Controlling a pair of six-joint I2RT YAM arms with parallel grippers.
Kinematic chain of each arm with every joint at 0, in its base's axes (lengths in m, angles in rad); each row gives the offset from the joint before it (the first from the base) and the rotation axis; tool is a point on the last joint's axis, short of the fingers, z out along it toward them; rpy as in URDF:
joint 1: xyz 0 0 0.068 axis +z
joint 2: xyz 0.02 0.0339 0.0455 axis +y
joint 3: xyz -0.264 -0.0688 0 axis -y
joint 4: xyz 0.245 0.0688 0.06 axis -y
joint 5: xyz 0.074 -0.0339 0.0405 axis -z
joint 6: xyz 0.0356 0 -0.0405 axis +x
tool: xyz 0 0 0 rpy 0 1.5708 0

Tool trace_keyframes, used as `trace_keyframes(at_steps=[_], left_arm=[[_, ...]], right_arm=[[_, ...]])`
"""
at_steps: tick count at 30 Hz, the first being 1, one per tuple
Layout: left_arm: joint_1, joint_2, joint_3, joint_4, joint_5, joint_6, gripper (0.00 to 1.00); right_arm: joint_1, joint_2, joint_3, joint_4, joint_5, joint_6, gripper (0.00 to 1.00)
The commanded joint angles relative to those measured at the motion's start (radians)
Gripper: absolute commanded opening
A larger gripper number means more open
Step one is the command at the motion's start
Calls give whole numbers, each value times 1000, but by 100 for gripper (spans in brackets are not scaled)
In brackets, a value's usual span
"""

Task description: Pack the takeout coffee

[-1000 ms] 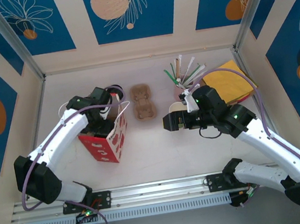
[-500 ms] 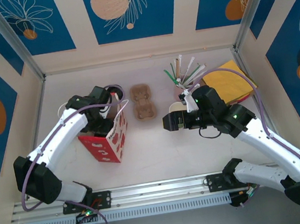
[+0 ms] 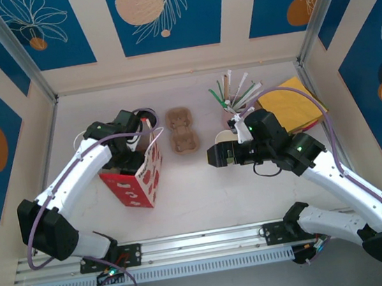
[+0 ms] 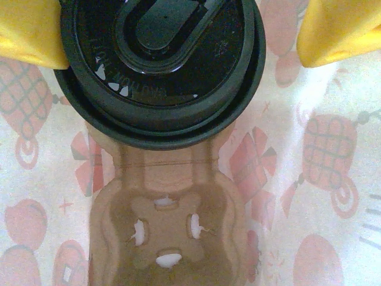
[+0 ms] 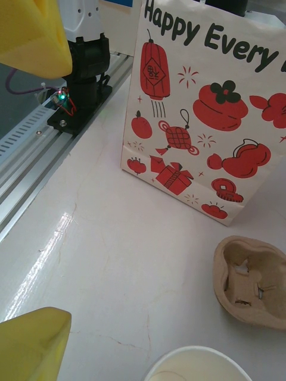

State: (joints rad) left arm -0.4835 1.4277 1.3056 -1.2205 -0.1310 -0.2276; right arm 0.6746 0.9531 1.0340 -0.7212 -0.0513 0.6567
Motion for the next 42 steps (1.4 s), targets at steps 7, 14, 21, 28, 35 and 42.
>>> trace_keyframes(at_steps=[7, 14, 21, 28, 35, 42], left_arm=[[11, -14, 20, -23, 8, -4, 96], [12, -15, 20, -24, 5, -5, 97], [11, -16, 26, -28, 9, -5, 96], [12, -17, 29, -29, 9, -3, 97], [12, -13, 27, -22, 19, -1, 97], [18, -7, 23, -14, 35, 3, 97]], right_arm=[[7, -4, 3, 6, 2, 0, 99], [6, -4, 3, 5, 1, -2, 99], [7, -4, 6, 5, 1, -1, 99], [7, -2, 8, 7, -2, 0, 99], [6, -2, 9, 3, 0, -2, 99], [7, -3, 9, 4, -1, -3, 99]])
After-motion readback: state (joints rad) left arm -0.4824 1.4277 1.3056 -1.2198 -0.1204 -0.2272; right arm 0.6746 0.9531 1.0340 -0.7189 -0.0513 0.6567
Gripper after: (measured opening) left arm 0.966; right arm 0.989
